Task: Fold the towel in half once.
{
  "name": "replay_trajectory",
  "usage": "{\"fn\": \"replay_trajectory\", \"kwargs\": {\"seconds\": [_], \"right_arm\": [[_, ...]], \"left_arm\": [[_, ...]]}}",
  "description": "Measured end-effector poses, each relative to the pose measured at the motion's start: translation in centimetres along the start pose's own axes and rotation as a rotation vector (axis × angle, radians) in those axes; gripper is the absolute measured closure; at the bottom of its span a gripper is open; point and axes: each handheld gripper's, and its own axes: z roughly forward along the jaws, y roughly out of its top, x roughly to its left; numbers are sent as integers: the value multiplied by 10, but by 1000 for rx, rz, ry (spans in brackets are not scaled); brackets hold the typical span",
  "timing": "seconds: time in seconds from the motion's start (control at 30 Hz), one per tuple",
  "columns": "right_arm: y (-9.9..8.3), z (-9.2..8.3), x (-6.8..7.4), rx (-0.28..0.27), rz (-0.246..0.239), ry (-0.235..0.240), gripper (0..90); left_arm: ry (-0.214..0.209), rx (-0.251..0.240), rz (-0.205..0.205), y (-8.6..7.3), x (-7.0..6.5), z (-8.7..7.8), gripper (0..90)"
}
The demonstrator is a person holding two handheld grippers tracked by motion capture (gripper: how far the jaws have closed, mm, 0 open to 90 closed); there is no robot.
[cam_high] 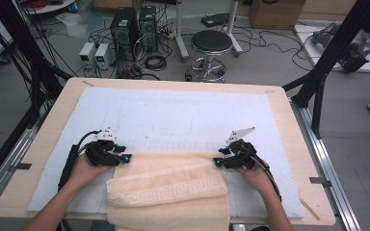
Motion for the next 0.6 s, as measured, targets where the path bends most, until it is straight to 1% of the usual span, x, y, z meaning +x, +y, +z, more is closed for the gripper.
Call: {"fn": "replay_trajectory", "kwargs": {"seconds": [0.03,0.07,0.1,0.13,0.17,0.2,0.23,0.3,0.33,0.37,0.5,0.53,0.6], "right_arm": [[1,0,1,3,-5,6,603],[1,0,2,6,-12,12,632],[2,1,4,7,-17,14,665],[2,1,4,9,-20,20,701],[2,0,6,15,-22,24,731],[3,0,7,17,-23,28,752],[3,0,8,18,-35,24,771],[4,0,9,22,-40,20,792],[4,0,10,25,-40,20,797],[5,-1,11,22,-40,15,804],[7,-5,12,9,-44,11,817],[9,-6,11,7,-47,7,821],[16,-8,6,17,-54,-10,827]], "left_arm": [[-5,4,-2,0,0,0,584],[-8,3,-5,0,0,0,604],[-19,5,-6,0,0,-1,631],[-43,1,-11,0,0,0,691],[-41,2,-5,0,-1,0,740],[-44,2,1,0,-3,0,768],[-35,5,8,0,-5,-1,798],[-15,8,29,1,-8,-1,823],[-1,5,34,2,-10,-2,831],[3,6,34,2,-10,-2,837],[50,-25,39,6,-10,-6,848],[60,-44,30,8,-8,-6,850],[82,-66,-6,17,1,-4,853]]}}
